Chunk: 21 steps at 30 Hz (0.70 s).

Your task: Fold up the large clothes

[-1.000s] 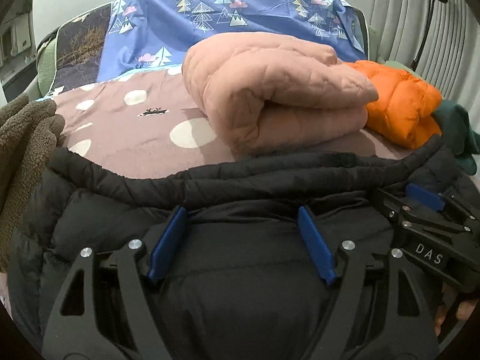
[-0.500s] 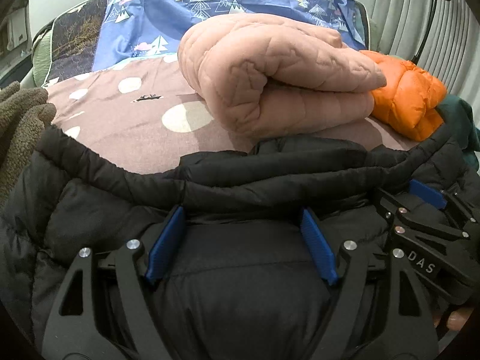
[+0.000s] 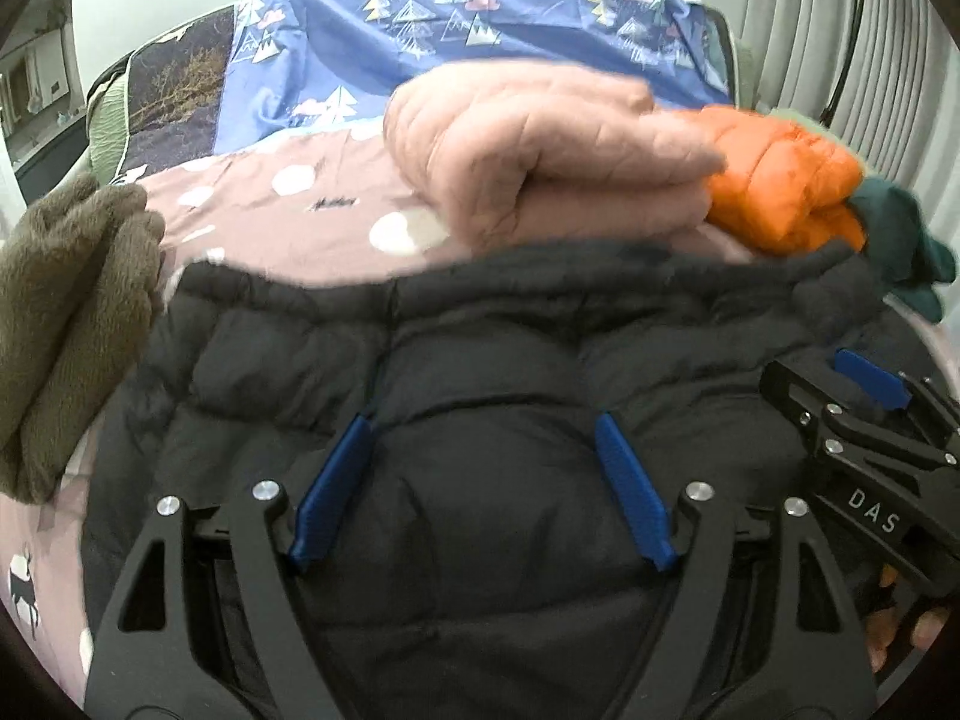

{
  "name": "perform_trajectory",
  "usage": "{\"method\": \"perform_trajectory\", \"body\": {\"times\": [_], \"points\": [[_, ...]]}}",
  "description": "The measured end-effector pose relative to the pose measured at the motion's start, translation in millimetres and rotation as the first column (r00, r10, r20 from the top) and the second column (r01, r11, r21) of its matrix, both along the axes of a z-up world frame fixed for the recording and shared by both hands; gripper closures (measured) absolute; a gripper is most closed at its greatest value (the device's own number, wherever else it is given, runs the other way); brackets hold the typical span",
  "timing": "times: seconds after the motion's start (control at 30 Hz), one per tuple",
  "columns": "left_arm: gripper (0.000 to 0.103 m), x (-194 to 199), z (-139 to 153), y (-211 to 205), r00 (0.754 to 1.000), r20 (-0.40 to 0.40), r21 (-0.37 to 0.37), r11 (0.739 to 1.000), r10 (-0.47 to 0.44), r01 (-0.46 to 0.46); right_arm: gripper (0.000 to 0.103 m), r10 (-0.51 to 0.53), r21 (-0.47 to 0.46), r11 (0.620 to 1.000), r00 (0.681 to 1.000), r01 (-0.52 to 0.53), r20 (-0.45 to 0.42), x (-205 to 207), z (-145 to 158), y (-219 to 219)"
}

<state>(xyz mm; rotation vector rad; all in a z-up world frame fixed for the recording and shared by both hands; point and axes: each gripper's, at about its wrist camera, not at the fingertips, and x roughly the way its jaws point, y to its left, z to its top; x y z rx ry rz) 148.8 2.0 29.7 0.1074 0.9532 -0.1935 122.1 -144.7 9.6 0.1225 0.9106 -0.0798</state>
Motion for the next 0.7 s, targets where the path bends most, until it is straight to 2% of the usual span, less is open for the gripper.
{"method": "perform_trajectory", "body": {"times": [0.1,0.23,0.3,0.4,0.57,0.63,0.7], "points": [[0.020,-1,-21,-3,1.000,0.006,0.017,1.000,-0.026,0.026,0.028,0.013,-0.020,1.000,1.000,-0.013,-0.015,5,-17,4],[0.020,7,-27,-3,1.000,-0.014,0.016,1.000,-0.022,0.022,0.027,0.010,-0.055,0.998,0.999,-0.012,-0.033,12,-21,8],[0.020,5,-26,-3,1.000,-0.006,0.022,1.000,-0.023,0.023,0.027,0.014,-0.073,0.997,1.000,-0.015,-0.019,10,-17,10],[0.022,-3,-16,2,1.000,0.007,-0.003,1.000,-0.025,0.025,0.027,0.020,-0.039,0.999,1.000,-0.020,0.014,-6,-1,4],[0.023,-37,19,12,0.998,0.039,-0.066,0.996,-0.051,0.053,0.027,0.017,0.027,0.999,0.998,-0.019,0.057,-46,25,0],[0.023,-47,18,11,0.997,0.040,-0.058,0.996,-0.063,0.065,0.027,0.030,-0.006,1.000,0.999,-0.030,0.042,-51,20,6],[0.022,-49,4,9,0.998,0.020,-0.031,0.998,-0.059,0.060,0.025,0.041,-0.051,0.998,0.999,-0.041,0.009,-52,-3,13]]}}
